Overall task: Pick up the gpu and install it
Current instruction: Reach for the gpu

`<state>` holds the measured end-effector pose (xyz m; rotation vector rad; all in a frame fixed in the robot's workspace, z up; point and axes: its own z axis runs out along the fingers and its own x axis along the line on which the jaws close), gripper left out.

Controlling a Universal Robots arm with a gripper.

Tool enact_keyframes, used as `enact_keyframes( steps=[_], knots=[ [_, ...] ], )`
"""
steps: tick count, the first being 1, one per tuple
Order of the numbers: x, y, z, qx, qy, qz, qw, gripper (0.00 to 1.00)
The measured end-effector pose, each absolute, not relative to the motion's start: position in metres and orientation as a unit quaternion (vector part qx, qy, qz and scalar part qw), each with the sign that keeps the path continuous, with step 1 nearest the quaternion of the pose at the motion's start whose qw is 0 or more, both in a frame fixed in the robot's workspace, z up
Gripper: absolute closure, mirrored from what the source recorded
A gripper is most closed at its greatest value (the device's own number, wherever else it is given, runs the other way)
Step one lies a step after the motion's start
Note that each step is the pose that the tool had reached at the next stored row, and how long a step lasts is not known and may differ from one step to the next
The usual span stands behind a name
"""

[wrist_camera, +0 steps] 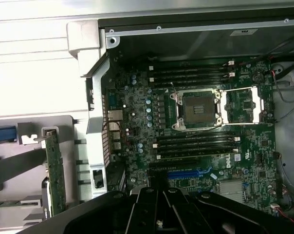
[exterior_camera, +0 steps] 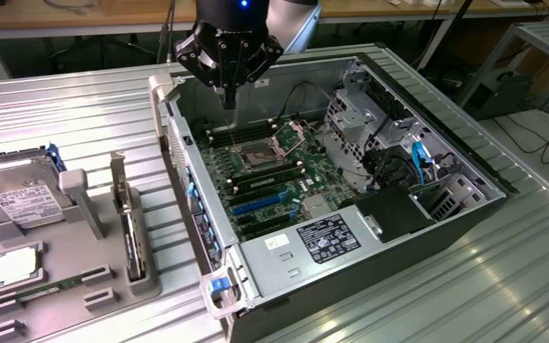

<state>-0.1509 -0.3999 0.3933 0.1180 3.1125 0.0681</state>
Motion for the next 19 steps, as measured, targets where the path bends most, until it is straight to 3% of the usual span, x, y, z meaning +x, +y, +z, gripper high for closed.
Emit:
enact_keyframes(
  steps=[19],
  knots=[
    [-0.164,-0.406,0.393,0.034,0.999,0.025,0.013,0.89]
  ],
)
